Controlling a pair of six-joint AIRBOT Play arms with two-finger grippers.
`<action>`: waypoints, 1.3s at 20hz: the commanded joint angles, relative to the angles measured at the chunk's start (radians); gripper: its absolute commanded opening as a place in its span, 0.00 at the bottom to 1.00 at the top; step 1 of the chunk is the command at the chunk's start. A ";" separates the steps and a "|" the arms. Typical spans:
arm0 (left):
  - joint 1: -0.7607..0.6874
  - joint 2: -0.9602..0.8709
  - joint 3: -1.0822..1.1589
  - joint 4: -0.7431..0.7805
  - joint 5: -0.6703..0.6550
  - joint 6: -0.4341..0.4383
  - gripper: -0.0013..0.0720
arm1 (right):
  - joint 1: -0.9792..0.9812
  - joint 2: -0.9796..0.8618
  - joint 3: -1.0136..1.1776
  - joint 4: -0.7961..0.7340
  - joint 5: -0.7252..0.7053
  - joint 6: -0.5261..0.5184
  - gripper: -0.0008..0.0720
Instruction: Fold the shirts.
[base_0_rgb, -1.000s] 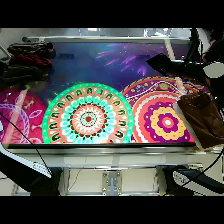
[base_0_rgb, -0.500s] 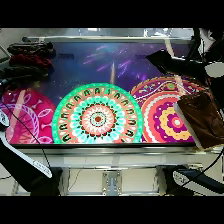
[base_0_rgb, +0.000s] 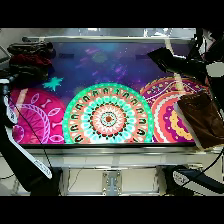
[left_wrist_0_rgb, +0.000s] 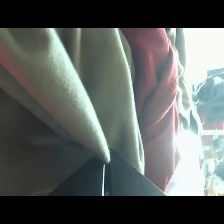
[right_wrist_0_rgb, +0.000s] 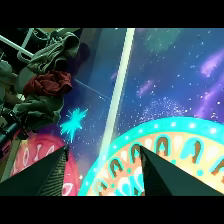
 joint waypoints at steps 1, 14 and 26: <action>-0.010 -0.005 0.022 -0.011 -0.110 0.040 0.03 | 0.000 0.000 0.000 0.001 -0.002 0.000 0.71; -0.319 0.389 0.010 -0.011 -1.136 0.451 0.03 | 0.000 0.001 0.286 -0.032 0.215 -0.039 0.71; -0.999 0.388 -0.005 0.522 -1.118 0.083 0.18 | 0.000 0.015 0.734 -0.284 0.582 -0.037 0.71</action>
